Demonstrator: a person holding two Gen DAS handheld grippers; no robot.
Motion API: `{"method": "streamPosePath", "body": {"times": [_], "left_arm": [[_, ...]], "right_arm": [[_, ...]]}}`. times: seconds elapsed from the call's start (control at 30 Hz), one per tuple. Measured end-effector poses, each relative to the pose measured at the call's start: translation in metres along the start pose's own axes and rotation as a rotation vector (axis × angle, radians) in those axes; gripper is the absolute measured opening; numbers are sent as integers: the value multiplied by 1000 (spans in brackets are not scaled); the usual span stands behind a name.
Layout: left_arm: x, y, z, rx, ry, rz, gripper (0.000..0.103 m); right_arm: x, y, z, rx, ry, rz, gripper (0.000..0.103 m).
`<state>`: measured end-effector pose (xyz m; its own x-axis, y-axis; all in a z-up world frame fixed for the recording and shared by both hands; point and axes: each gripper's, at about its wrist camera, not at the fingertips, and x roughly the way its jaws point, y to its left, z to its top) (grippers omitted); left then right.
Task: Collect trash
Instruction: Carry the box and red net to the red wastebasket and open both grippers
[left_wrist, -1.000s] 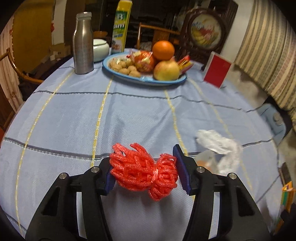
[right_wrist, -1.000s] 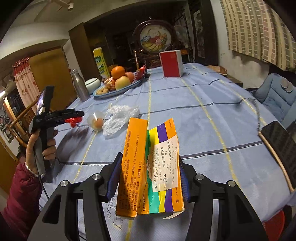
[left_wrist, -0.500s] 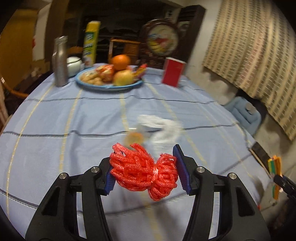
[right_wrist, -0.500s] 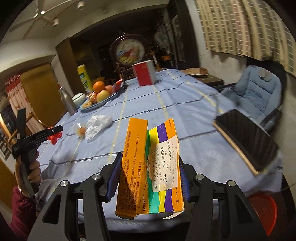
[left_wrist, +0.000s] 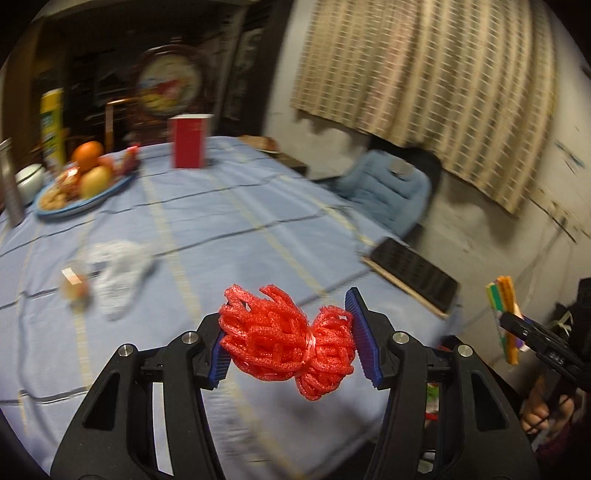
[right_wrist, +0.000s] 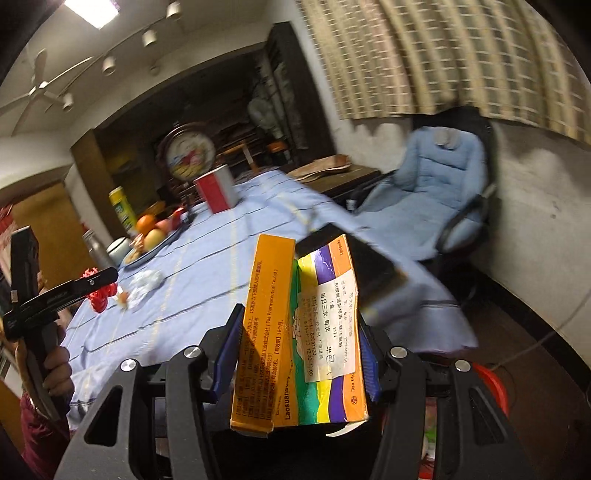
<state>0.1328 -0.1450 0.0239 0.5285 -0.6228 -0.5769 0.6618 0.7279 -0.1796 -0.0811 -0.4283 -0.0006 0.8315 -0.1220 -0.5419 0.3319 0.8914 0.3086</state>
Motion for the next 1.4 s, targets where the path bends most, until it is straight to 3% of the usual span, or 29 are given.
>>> {"method": "streamPosePath", "body": {"times": [0.2,0.37,0.47,0.53,0.6,0.87,1.17,1.23,1.3,1.4], "left_arm": [[35,-74,-2,97,58,-104,56],[63,-131,-14,171,113,-179,56],[85,-165,-26,216,157,-217,56],[97,-182,-34,234,187,-238,56],[114,-202,-43,262,230,-260,56],[165,-260,-77,373,356,-300,56],[199,-308,-98,462,433,-319,56],[203,-316,-101,479,439,-309,63],[203,-320,-103,495,426,-274,83],[198,-320,-106,520,384,-218,94]], "right_arm": [[-11,-60,-18,66,0,-93,55],[-1,-112,-43,139,58,-155,55],[19,-137,-60,146,114,-204,61],[35,-150,-72,144,167,-247,74],[43,-164,-80,169,190,-270,75],[17,-216,-84,305,101,-281,77],[6,-250,-97,383,92,-281,78],[5,-251,-98,390,91,-280,78],[4,-253,-99,394,90,-276,78],[3,-252,-99,397,86,-271,78]]}}
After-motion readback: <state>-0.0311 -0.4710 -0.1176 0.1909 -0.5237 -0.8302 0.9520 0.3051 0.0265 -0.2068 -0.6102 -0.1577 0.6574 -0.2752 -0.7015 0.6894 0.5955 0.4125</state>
